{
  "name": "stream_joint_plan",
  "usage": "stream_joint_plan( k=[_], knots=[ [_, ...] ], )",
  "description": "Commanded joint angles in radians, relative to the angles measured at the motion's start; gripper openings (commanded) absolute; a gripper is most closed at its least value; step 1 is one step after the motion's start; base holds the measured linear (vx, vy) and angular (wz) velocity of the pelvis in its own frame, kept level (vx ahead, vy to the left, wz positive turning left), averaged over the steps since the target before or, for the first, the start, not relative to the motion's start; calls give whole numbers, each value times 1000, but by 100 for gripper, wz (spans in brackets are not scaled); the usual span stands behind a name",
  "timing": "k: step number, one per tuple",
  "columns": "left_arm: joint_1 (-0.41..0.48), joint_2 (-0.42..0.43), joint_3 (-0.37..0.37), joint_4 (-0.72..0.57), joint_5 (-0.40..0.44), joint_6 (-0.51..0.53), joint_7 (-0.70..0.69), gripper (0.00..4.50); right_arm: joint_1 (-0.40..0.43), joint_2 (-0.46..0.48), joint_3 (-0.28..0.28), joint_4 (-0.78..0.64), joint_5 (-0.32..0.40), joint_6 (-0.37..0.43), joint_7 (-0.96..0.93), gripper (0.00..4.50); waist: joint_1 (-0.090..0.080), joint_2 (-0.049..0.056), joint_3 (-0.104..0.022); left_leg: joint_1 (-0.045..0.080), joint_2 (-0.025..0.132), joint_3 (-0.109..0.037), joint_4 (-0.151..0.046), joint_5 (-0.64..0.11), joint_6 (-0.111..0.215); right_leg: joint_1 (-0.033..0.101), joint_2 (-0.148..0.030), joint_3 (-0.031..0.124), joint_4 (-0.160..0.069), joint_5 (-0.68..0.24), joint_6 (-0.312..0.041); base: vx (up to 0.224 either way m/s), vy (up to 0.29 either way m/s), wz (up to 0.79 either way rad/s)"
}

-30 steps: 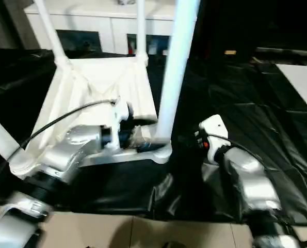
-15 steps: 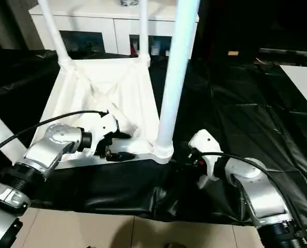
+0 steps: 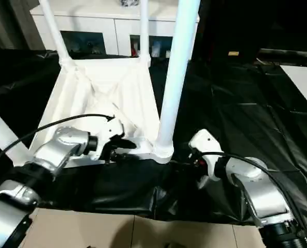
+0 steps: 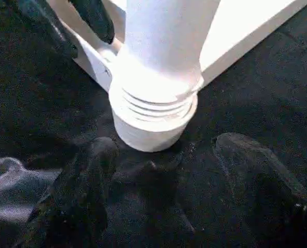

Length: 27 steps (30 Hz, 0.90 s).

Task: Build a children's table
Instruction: Rotate table base, then rotate leg to tighten

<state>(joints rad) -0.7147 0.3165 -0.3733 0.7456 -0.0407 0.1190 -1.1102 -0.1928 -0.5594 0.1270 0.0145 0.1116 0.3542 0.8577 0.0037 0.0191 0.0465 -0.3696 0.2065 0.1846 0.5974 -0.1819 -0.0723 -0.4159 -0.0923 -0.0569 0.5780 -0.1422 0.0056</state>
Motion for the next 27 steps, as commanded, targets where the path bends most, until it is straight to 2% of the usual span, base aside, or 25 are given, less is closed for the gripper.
stream_joint_plan(
  k=[1, 3, 4, 6, 8, 11, 14, 15, 18, 20, 23, 24, 25, 27],
  knots=[
    [-19, 2, -19, 14, 22, -5, -13, 178, -7, -10, 3, -23, 0, 13, 3, 346, 4, -5, -65, 5, 11, -5, -74, -298, 50, 57, -31, 25, -69, -318, -211, 0, 0, 0],
    [-24, 1, -22, 29, 31, -9, -18, 165, -8, -11, 1, -24, 2, 14, 3, 346, 4, -2, -66, 6, 11, -4, -73, -292, 51, 57, -31, 25, -68, -297, -221, 0, 0, 0],
    [-28, 4, -28, 41, 43, -15, -23, 165, -8, -12, 0, -25, 4, 14, 4, 346, 5, -3, -66, 7, 11, -4, -73, -293, 53, 57, -31, 25, -68, -291, -224, 0, 0, 0],
    [-30, 10, -35, 53, 59, -20, -31, 133, -8, -12, -1, -26, 9, 15, 5, 346, 5, -1, -67, 7, 12, -5, -73, -294, 53, 58, -31, 25, -67, -285, -228, 0, 0, 0],
    [-28, 13, -34, 54, 63, -21, -32, 129, -7, -10, -3, -27, 13, 15, 6, 346, 5, -3, -66, 6, 11, -5, -73, -297, 53, 59, -32, 25, -66, -289, -229, 0, 0, 0],
    [-26, 14, -26, 58, 65, -25, -31, 92, -9, -8, -3, -30, 19, 16, 10, 346, 4, -6, -65, 6, 11, -4, -73, -302, 53, 58, -32, 24, -68, -320, -221, 0, 0, 0],
    [-21, 16, -25, 56, 67, -26, -36, 73, -12, -4, -5, -30, 23, 17, 10, 346, 5, -4, -64, 7, 11, -4, -74, -307, 52, 56, -32, 24, -71, -343, -214, 0, 0, 0],
    [-17, 17, -25, 56, 69, -27, -40, 47, -13, 1, -7, -30, 28, 18, 8, 346, 5, -6, -64, 8, 11, -4, -73, -311, 52, 55, -32, 24, -73, -350, -211, 0, 0, 0],
    [-9, 19, -23, 52, 74, -32, -41, 33, -17, 5, -10, -30, 30, 19, 3, 346, 3, -5, -62, 7, 11, -6, -76, -323, 49, 54, -32, 23, -75, -377, -201, 0, 0, 0],
    [3, 23, -23, 36, 73, -31, -50, 19, -17, 10, -16, -30, 36, 18, -2, 346, 4, -5, -62, 9, 11, -6, -75, -330, 46, 53, -33, 23, -77, -388, -197, 0, 0, 0],
    [42, 19, 6, -18, 41, -36, -42, 8, -19, 37, -44, -31, 65, 19, -27, 346, 1, -5, -62, 6, 12, -8, -78, -339, 42, 54, -33, 22, -77, -403, -189, 0, 0, 0],
    [52, 16, 13, -34, 32, -35, -38, 8, -20, 45, -50, -33, 75, 23, -31, 346, -1, -4, -63, 5, 13, -8, -78, -333, 42, 55, -34, 23, -74, -389, -193, 0, 0, 0],
    [66, 11, 24, -57, 18, -29, -33, 0, -21, 57, -57, -37, 92, 30, -30, 373, -3, -7, -64, 5, 13, -8, -78, -325, 45, 55, -32, 23, -72, -375, -197, 0, 0, 0],
    [85, 5, 34, -94, 2, -19, -34, 0, -19, 65, -56, -47, 111, 41, -16, 373, -2, -7, -66, 7, 15, -7, -76, -306, 53, 54, -33, 25, -69, -345, -209, 0, 0, 0]
  ],
)
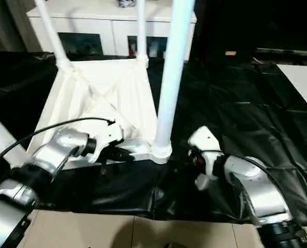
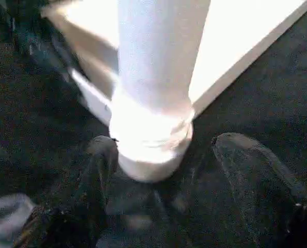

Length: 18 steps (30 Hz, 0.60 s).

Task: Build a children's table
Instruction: Rotate leg to tighten

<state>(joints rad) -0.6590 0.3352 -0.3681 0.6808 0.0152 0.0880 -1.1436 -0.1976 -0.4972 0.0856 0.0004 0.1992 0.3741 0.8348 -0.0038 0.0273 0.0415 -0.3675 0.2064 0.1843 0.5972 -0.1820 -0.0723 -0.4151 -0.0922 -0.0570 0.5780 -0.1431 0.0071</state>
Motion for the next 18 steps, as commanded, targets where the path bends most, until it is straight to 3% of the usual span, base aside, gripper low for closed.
stream_joint_plan(
  k=[1, 6, 12, 18],
  knots=[
    [40, -16, 28, -51, -57, 19, -2, 0, -13, 3, -7, -34, 23, 21, 14, 385, 6, -18, -61, 1, 14, -5, -75, -290, 59, 54, -33, 25, -66, -325, -217, 0, 0, 0],
    [71, -25, 28, -104, -59, 33, 9, 0, -26, -1, 36, -7, -25, -15, 6, 440, 10, -14, -64, 3, 15, -2, -72, -248, 68, 54, -33, 27, -61, -280, -227, 0, 0, 0],
    [79, -32, 36, -133, -47, 52, 13, 0, -79, 42, 52, 68, -50, -35, -32, 440, 9, -13, -60, 5, 13, -1, -74, -277, 50, 51, -34, 27, -67, -341, -209, 0, 0, 0],
    [76, -31, 36, -137, -40, 58, 15, 0, -119, 76, 67, 133, -67, -57, -56, 440, 7, -11, -63, 4, 12, -3, -74, -269, 46, 52, -31, 27, -62, -305, -214, 0, 0, 0]
  ],
)
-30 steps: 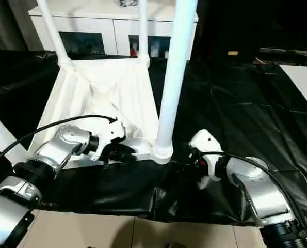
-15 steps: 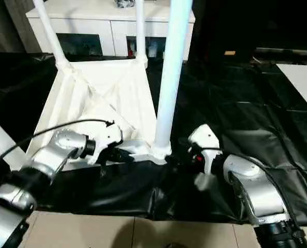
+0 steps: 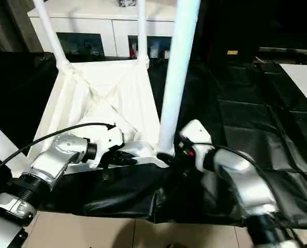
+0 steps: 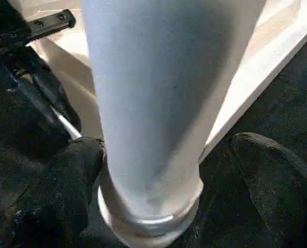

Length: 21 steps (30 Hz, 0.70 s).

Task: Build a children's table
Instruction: Rotate leg to tighten

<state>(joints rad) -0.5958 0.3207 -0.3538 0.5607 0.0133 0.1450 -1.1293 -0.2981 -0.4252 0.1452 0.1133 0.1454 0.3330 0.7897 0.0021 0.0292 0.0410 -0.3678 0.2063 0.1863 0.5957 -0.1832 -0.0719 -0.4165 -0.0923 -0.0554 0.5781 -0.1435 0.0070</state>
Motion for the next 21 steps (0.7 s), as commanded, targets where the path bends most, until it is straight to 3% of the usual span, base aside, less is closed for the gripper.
stream_joint_plan(
  k=[1, 14, 15, 17, 21],
  knots=[
    [13, -16, 22, -17, -37, 1, 2, 0, -24, 7, 12, 32, -19, -22, -14, 440, 1, -13, -63, 5, 11, -3, -72, -270, 47, 53, -31, 26, -64, -304, -216, 0, 0, 0],
    [4, -13, 30, -1, -26, 1, 11, 0, -32, -10, 35, 68, -38, -50, 17, 440, 3, -15, -62, 4, 12, -2, -72, -267, 52, 54, -32, 27, -64, -313, -211, 0, 0, 0],
    [3, -13, 30, 0, -25, 1, 11, 0, -31, -10, 33, 67, -37, -50, 18, 415, 3, -14, -62, 4, 12, -2, -72, -266, 53, 54, -31, 27, -64, -310, -212, 0, 0, 0],
    [-1, -13, 30, 6, -23, -1, 12, 0, -32, -13, 33, 76, -43, -57, 23, 415, 3, -13, -62, 4, 11, -2, -71, -265, 55, 54, -31, 27, -63, -309, -213, 0, 0, 0],
    [-3, -11, 31, 10, -22, -2, 12, 0, -34, -9, 27, 85, -42, -53, 17, 373, 3, -14, -62, 5, 12, -2, -71, -267, 56, 54, -31, 26, -64, -309, -215, 0, 0, 0]
  ],
)
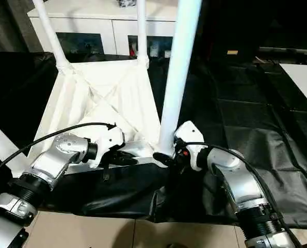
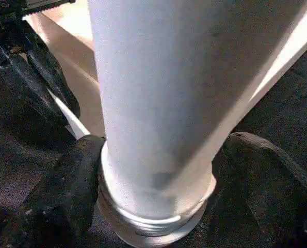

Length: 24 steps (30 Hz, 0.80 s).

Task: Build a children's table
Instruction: Rotate leg to tighten

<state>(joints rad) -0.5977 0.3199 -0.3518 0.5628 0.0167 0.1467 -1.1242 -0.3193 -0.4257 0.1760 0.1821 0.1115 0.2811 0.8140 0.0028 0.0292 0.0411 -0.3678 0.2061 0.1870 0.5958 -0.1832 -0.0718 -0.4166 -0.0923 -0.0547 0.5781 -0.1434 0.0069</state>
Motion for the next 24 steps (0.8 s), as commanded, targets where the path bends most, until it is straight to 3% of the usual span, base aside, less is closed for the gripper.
stream_joint_plan(
  k=[1, 10, 11, 15, 18, 21, 23, 24],
  knots=[
    [0, -9, 30, 6, -26, -3, 8, 0, -14, 0, -11, 21, -3, 2, -15, 365, 2, -14, -62, 4, 12, -3, -71, -266, 56, 54, -31, 26, -63, -308, -215, 0, 0, 0],
    [16, -41, 57, 1, -25, 43, 101, 0, -9, 108, -73, 57, 5, 42, -192, 291, -9, -14, -60, 5, 10, -4, -74, -290, 38, 49, -31, 25, -69, -361, -201, 0, 0, 0],
    [10, -71, 64, 15, -14, 61, 166, 0, -8, 155, -85, 74, -11, 60, -283, 288, -12, -19, -61, 2, 9, -5, -74, -285, 35, 52, -30, 24, -69, -363, -196, 0, 0, 0],
    [-20, -139, 61, 63, 22, 90, 299, 0, -24, 245, -104, 129, -61, 94, -474, 273, -23, -19, -59, 3, 6, -6, -75, -301, 21, 46, -28, 23, -73, -411, -176, 0, 0, 0],
    [-69, -226, 66, 124, 49, 135, 445, 0, -61, 317, -92, 204, -115, 115, -630, 272, -23, -15, -58, 12, 2, -4, -73, -315, 15, 39, -28, 25, -84, -447, -160, 0, 0, 0],
    [-116, -302, 76, 185, 88, 148, 609, 0, -116, 379, -105, 283, -143, 135, -767, 271, -26, -20, -57, 9, -2, -6, -73, -329, 19, 39, -25, 24, -89, -479, -141, 0, 0, 0],
    [-122, -312, 76, 193, 94, 147, 630, 0, -124, 389, -110, 296, -146, 133, -785, 270, -25, -22, -58, 10, -5, -6, -71, -332, 30, 37, -24, 24, -94, -490, -123, 0, 0, 0],
    [-142, -341, 84, 219, 101, 138, 689, 0, -155, 405, -112, 339, -162, 103, -829, 270, -25, -23, -58, 8, -5, -5, -71, -331, 33, 37, -24, 24, -94, -490, -120, 0, 0, 0]
  ],
)
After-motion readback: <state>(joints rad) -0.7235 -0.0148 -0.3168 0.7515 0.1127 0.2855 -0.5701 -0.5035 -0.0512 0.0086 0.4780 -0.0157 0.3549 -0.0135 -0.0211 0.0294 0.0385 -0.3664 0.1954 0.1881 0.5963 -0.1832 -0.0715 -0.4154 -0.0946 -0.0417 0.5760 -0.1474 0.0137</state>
